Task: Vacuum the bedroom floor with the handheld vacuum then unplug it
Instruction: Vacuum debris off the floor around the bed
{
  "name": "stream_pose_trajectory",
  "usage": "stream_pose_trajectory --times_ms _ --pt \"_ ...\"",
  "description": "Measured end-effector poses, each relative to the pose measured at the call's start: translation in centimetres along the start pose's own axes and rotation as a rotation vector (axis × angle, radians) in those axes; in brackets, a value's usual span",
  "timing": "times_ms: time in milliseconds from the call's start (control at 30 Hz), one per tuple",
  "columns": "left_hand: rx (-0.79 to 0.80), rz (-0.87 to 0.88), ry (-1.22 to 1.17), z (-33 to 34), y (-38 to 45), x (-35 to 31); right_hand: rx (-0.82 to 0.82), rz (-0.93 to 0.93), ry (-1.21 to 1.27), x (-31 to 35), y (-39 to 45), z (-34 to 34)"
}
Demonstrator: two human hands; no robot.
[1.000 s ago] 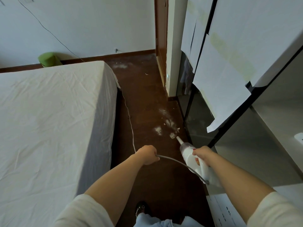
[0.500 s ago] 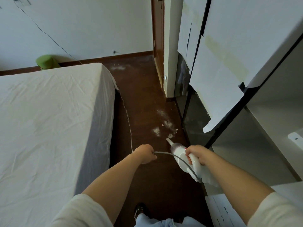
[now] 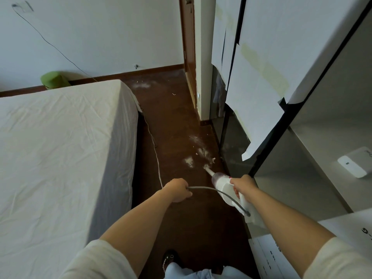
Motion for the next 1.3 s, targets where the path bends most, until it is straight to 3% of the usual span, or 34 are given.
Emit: stream_pose_trajectory --times_ms 267,800,1300 --pt "0.014 -0.011 0.001 1.1 -0.5 -0.7 -0.053 0.022 -0.088 -1.5 0.8 -1.5" --pt "-0.004 -0.052 0.042 1.6 -1.1 1.9 0.068 -0.023 -0.116 -0.2 -0.8 2.2" --pt "0.037 0.043 0.028 -2.0 -0.1 6.8 -0.092 0.075 -0.026 1.5 0.0 5.1"
Point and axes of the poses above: each hand's wrist, its own y-axis towards the middle knuckle, its own z-axis out of the palm, x = y × z, the point moved 8 cm from there along y, towards the middle knuckle, and after that the axes turned 1 degree about x, right-handed, at the moved point
